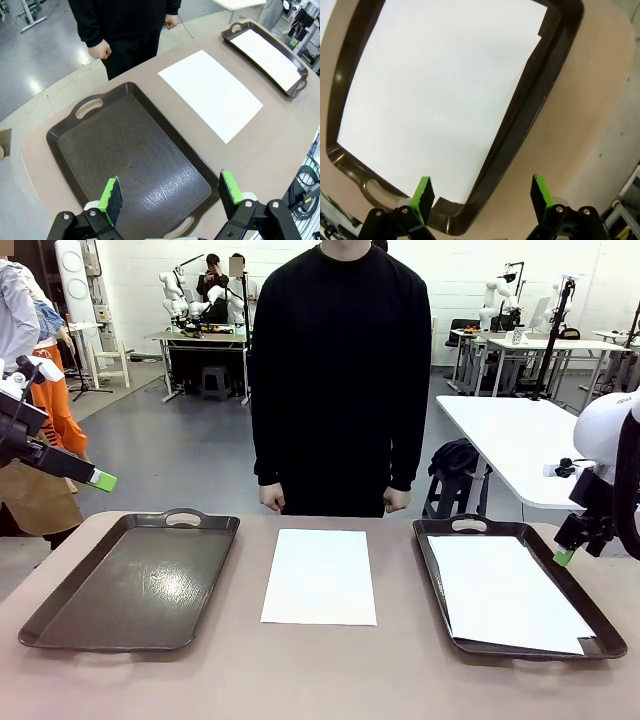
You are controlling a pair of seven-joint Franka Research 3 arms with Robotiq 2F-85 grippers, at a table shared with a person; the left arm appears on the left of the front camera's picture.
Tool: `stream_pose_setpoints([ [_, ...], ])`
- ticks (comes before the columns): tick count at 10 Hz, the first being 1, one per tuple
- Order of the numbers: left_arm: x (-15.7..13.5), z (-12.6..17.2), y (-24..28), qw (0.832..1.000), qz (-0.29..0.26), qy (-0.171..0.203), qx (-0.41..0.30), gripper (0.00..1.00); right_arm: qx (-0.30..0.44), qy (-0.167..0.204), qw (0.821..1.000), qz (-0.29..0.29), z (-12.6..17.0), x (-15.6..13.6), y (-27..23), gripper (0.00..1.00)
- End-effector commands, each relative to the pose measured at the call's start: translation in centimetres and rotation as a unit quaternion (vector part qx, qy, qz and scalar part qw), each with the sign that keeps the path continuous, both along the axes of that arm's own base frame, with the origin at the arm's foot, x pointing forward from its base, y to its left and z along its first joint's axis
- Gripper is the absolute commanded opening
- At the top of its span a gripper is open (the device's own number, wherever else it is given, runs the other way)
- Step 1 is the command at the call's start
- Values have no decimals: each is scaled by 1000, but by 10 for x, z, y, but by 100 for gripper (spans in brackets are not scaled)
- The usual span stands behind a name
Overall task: Sort the A4 documents.
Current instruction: Place the A4 Paper in the designated Handle tray.
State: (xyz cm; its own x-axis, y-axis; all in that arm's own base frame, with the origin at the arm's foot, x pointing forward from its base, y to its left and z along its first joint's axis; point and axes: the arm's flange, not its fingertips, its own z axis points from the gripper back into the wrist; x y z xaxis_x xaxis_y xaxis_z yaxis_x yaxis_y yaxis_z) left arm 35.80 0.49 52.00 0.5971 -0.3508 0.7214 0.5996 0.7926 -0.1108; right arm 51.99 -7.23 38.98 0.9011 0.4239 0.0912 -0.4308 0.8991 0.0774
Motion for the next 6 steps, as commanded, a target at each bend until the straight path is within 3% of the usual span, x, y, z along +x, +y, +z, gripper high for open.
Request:
stream_pose_setpoints([
  [1, 1, -2, 2, 1000, -3, -1, -6, 100, -1, 2, 1000, 2, -1, 0, -1, 100],
  [6, 1, -2, 2, 1000, -3, -1, -6, 100, -1, 2, 1000, 2, -1, 0, -1, 100],
])
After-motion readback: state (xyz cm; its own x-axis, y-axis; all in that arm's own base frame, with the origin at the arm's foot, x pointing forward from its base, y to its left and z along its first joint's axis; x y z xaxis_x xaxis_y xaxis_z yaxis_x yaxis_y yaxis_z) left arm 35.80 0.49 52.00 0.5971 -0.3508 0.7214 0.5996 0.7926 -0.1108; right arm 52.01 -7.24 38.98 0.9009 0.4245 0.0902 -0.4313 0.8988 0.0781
